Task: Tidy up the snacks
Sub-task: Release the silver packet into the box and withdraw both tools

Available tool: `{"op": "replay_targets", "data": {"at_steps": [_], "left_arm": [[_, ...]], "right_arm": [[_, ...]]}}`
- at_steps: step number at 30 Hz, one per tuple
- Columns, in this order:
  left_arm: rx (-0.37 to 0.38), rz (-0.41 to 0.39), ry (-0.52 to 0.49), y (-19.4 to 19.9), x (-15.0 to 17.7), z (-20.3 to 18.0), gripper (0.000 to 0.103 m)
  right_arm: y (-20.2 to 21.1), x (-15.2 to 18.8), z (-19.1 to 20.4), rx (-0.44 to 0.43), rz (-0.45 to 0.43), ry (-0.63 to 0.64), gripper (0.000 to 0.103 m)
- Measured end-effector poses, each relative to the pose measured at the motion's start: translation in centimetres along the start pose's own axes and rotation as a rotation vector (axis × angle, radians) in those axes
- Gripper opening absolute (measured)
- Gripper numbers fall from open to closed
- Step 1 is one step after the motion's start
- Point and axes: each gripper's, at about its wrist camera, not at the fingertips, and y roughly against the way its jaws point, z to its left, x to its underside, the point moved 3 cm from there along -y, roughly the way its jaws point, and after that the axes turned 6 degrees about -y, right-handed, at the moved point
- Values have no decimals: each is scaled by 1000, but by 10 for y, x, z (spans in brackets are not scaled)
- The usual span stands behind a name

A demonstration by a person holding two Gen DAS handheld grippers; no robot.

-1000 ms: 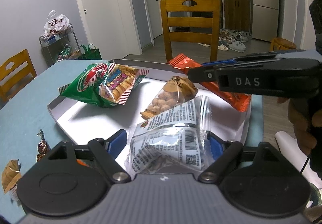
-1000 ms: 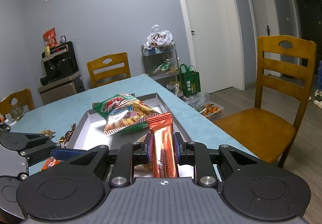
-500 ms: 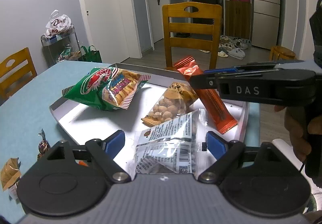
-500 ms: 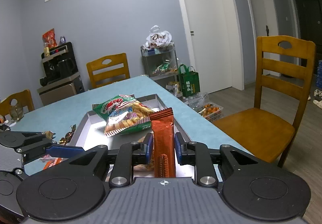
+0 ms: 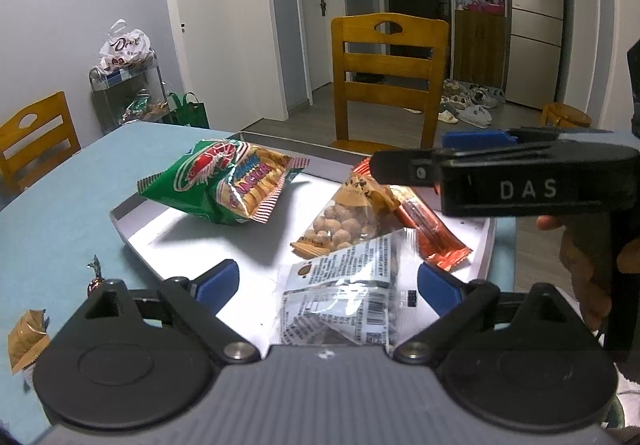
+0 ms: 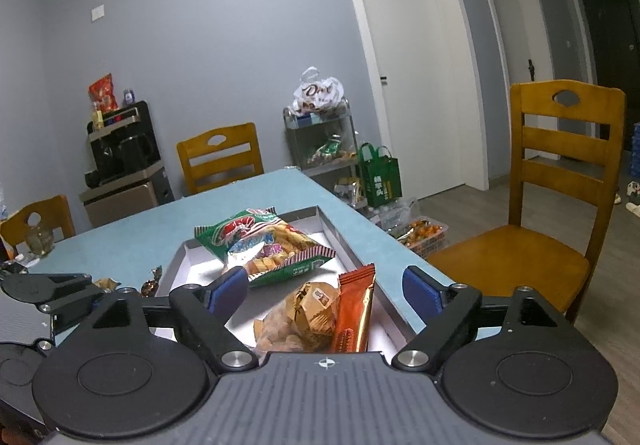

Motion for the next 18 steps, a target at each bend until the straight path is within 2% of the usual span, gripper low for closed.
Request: {"op": "replay_targets", "data": {"at_steps": [18], "left_arm": [[-37, -10, 65, 23, 7, 26, 97]], "right_arm": [[4, -2, 17, 2, 2, 16, 96]]}}
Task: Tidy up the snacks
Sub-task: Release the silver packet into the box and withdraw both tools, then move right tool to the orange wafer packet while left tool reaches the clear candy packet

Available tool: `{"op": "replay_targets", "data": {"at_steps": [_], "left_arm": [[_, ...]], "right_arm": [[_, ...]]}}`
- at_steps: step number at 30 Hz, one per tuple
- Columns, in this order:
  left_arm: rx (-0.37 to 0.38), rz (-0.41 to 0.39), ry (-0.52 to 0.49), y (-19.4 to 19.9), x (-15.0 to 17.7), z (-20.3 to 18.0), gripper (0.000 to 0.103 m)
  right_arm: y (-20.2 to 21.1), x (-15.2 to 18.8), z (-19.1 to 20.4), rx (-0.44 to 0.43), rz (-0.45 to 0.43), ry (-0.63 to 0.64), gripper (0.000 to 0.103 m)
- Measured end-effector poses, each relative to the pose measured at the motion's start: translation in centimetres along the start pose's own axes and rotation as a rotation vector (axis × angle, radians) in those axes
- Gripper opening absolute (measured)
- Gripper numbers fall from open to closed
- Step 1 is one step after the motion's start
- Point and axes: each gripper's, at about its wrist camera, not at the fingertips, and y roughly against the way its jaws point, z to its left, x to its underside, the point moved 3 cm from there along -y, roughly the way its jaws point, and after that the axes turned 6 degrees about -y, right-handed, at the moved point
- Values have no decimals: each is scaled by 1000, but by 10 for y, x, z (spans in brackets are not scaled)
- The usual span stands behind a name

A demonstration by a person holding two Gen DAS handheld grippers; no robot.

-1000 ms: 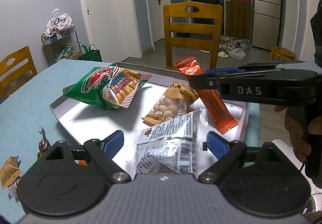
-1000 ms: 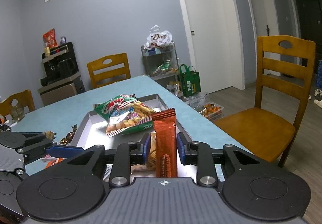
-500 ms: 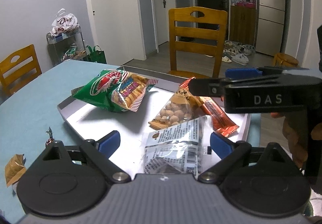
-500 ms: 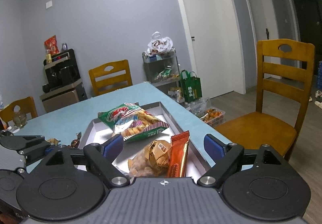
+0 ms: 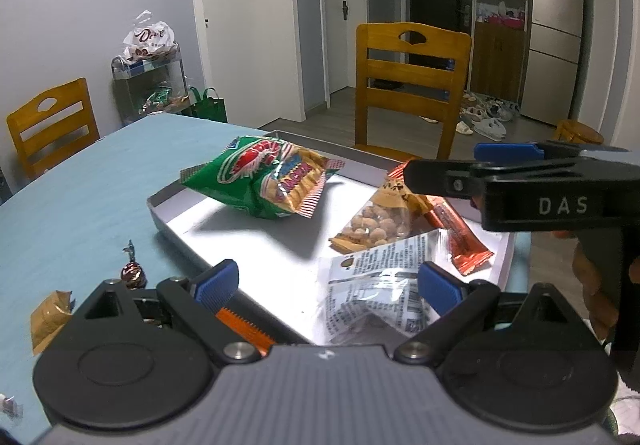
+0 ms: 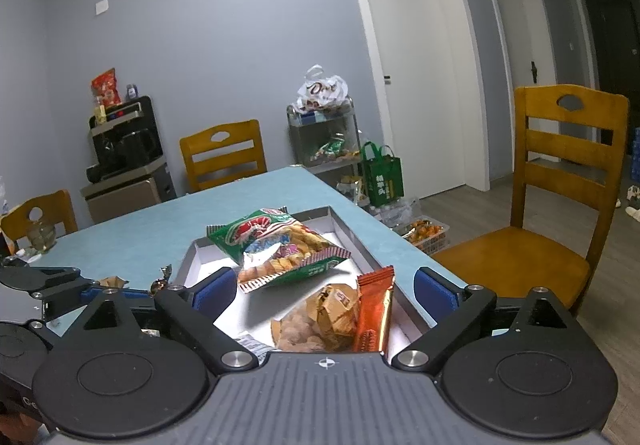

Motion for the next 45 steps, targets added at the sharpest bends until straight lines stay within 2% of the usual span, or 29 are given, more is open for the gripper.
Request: {"op": "replay_targets", "data": {"at_steps": [17, 24, 32, 45], "left_arm": [[-30, -25, 19, 32, 7, 21, 97], [-83, -45, 23, 57, 12, 43, 97], [-211, -48, 72, 90, 29, 96, 98], [-539, 31, 248, 135, 86, 212, 101]], "right_arm": [[4, -4, 26, -10, 0, 46, 100], [5, -6, 42, -24, 3, 71, 101], [1, -6, 79, -76, 19, 109, 103], [-6, 4, 146, -133, 66, 206, 103]]}}
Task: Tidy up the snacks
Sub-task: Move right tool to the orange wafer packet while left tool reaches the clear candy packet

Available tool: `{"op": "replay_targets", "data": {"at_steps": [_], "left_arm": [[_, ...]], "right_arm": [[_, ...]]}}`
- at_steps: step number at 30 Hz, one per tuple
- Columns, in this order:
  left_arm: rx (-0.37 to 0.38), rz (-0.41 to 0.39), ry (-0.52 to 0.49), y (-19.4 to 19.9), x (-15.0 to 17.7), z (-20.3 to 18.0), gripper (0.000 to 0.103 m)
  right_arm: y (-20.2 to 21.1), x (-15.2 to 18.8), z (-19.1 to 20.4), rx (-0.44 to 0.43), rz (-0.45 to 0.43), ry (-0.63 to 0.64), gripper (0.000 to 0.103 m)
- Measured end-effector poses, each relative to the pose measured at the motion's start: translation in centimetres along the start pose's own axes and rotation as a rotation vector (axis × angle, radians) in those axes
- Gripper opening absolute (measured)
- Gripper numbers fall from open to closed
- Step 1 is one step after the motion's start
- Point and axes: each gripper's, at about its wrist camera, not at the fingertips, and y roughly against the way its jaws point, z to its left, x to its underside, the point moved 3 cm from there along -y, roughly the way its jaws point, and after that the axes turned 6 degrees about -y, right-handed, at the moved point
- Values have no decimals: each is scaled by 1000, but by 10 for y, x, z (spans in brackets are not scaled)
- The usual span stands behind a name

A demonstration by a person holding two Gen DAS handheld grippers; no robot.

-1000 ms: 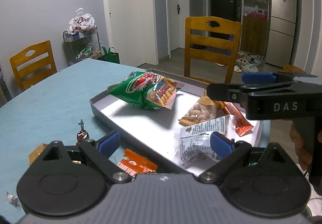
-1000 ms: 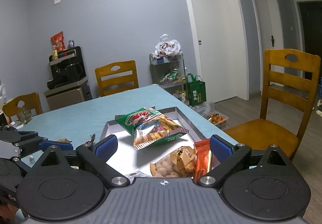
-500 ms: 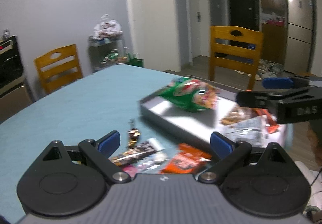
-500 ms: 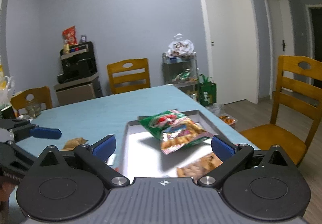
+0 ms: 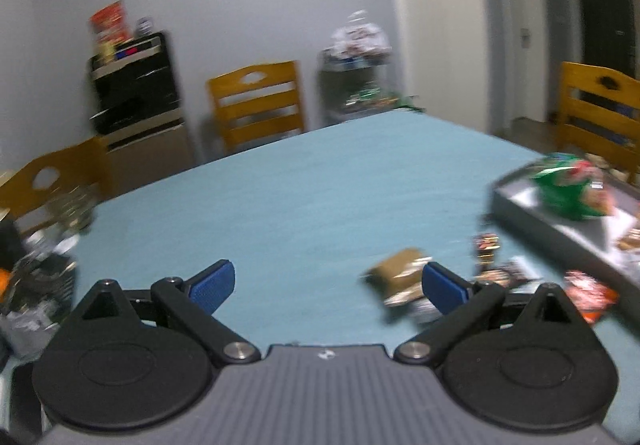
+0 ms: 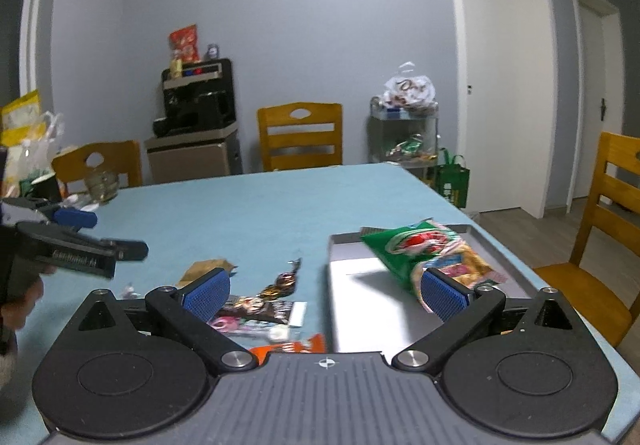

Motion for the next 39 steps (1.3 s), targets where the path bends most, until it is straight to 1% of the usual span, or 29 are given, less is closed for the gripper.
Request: {"op": "replay_targets", "data": {"at_steps": [2, 6, 9, 11, 13, 16, 19, 22, 24, 27, 32, 35, 39], "left_arm": [[-30, 33, 47, -6, 7, 20, 101], [-51, 101, 139, -20, 21, 56, 101], [-46, 135, 173, -30, 31, 66, 101], [-42, 150, 167, -37, 33, 62, 101], [-52, 141, 159, -38, 34, 57, 101], [-62, 136, 136, -44, 35, 38, 101], [-100, 139, 91, -52, 38, 22, 101], [-129, 144, 54, -59, 43, 10, 101], [-122, 149, 59, -62, 46, 6, 101], [-99, 157, 66, -68, 48, 4, 101], [-95, 162, 67, -72, 49, 0, 101], [-92, 159, 80, -73, 49, 3, 101], [-91, 156, 83, -74, 50, 5, 101]], "right_arm": [[-3, 2, 11, -11, 12, 18, 103], [-12, 7, 36, -37, 39, 63, 103], [-20, 13, 55, -52, 57, 108, 103], [-27, 17, 63, -55, 74, 127, 103], [-33, 22, 68, -65, 96, 131, 103], [-42, 34, 74, -79, 135, 135, 103], [-47, 43, 76, -82, 161, 141, 103], [-42, 48, 73, -69, 187, 143, 103], [-37, 51, 68, -81, 207, 132, 103], [-33, 55, 60, -91, 264, 97, 103], [-43, 63, 56, -94, 349, 53, 103], [-51, 64, 58, -76, 337, 75, 103], [-64, 59, 56, -45, 298, 69, 103]]}}
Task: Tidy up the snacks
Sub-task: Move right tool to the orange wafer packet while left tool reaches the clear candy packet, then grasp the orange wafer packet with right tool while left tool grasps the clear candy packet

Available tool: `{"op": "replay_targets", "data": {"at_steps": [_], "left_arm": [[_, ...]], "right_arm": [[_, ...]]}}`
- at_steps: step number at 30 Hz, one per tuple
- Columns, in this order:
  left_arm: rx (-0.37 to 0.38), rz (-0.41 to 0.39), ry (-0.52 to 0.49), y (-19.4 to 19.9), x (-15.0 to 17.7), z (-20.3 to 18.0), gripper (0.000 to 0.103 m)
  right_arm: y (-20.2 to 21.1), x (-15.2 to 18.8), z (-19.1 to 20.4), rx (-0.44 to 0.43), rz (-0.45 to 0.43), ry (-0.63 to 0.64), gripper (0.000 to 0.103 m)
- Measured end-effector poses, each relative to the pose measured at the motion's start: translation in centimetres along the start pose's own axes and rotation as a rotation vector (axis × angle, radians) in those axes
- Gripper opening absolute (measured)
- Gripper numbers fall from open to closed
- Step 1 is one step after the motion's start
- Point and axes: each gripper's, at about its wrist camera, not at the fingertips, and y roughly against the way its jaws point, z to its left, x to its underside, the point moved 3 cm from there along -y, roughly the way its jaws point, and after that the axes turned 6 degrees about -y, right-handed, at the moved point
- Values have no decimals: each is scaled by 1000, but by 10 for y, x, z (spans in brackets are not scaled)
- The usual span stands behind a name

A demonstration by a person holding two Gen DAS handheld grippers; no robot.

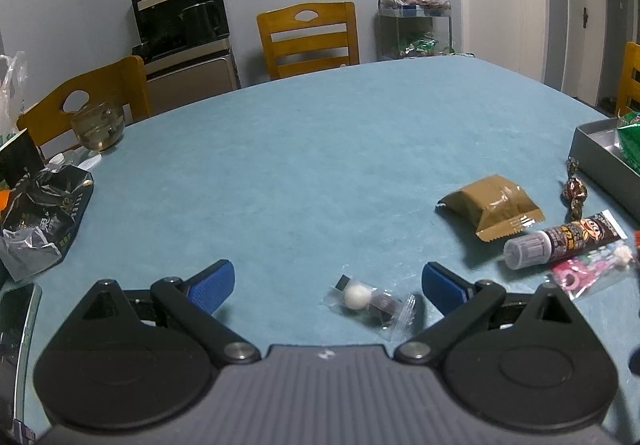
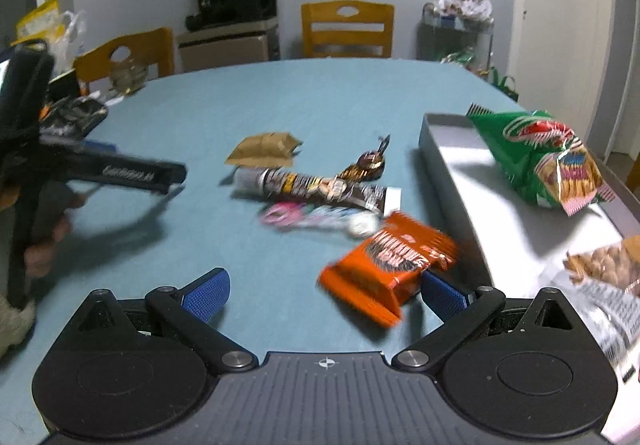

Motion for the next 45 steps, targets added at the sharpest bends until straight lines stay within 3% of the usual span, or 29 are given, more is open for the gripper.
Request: {"op": "replay_targets", "data": {"at_steps": [6, 9, 14, 18, 27, 32, 37, 45], "left_arm": [[4, 7, 10, -1, 2, 4, 101], [6, 12, 34, -2, 1, 11, 101], [-3, 24, 165, -4, 1, 38, 101], [35, 36, 257, -4, 2, 54, 101], [44, 33, 72, -4, 4, 14, 100], [96, 45, 56, -5, 5, 8, 83], [170, 25, 34, 2, 5, 3, 47], [298, 1, -7, 12, 5, -11, 34]], "right_arm": [[-13, -8, -1, 33, -34, 23, 100], [-15, -9, -3, 40, -51, 28, 92], [-15, -9, -3, 36, -54, 43, 72], [-12, -8, -3, 20, -66, 54, 67], [-12, -7, -5, 20, -65, 47, 69], [-10, -8, -7, 5, -64, 23, 69], [-8, -10, -9, -16, -69, 4, 69], [-9, -9, -7, -9, -67, 15, 70]]}}
